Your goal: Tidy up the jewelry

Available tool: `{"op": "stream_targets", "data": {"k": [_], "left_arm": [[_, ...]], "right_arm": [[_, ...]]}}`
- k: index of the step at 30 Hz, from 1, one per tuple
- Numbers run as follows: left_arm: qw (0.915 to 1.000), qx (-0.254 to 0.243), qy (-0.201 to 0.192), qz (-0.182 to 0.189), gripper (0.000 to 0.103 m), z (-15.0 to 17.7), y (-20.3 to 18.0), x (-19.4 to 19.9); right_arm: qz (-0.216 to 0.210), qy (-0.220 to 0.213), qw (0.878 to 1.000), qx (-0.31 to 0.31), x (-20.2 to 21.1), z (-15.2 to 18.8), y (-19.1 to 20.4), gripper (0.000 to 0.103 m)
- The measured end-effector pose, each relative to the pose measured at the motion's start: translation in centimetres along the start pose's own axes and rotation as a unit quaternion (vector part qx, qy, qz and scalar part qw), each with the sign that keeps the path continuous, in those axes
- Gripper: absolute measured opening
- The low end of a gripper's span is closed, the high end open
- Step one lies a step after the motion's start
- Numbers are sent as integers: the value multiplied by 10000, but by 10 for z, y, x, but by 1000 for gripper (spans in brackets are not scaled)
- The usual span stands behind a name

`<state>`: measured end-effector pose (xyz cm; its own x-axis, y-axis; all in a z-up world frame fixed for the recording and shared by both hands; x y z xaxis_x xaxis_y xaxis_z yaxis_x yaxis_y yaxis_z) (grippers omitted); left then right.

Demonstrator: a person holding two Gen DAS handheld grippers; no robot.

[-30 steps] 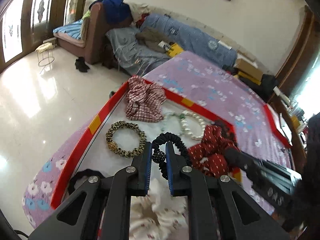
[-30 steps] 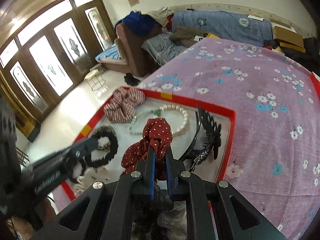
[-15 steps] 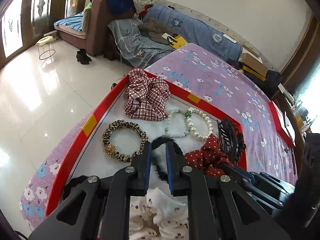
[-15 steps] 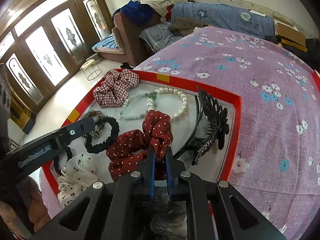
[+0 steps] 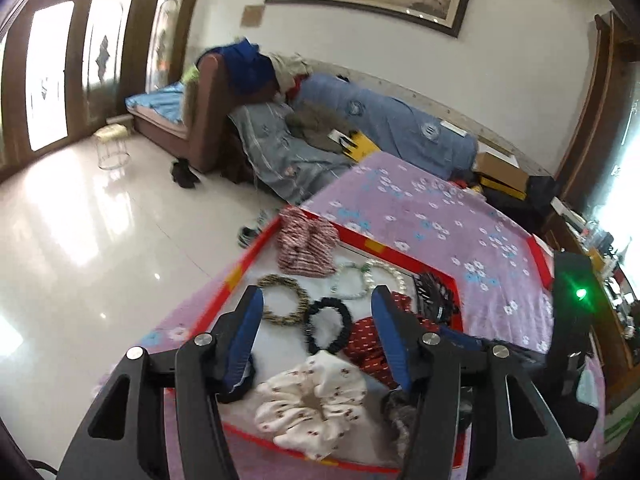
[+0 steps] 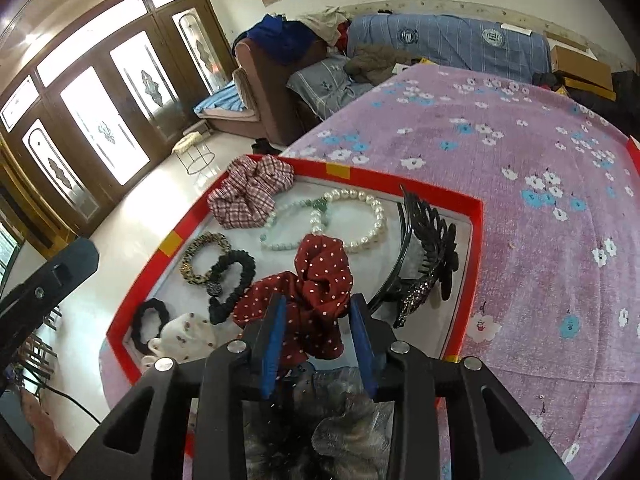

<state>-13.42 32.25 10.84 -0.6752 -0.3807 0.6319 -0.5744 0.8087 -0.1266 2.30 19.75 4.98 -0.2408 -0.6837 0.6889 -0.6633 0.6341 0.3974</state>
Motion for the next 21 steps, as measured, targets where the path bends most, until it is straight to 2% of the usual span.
{"op": "stream_targets", "data": {"k": [10, 21], "left_arm": [[9995, -110, 65, -288, 56, 18, 7, 10], [9988, -322, 177, -315, 58, 41, -9, 17]], "right_arm": [[30, -287, 9996, 60, 37, 11, 6, 36], [193, -392, 9990, 100, 60, 31, 5, 41]]}}
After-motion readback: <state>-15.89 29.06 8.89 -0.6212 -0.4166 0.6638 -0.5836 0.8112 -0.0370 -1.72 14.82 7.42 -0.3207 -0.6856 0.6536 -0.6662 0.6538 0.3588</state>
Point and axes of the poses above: each gripper's, at about its wrist camera, not at the fingertips, and x roughly against the way its jaws point, y to its left, z to its underside, the point moved 1 cm from there along -x, roughly the way its jaws point, and after that the axes turned 10 degrees about -z, right-handed, at the moved point
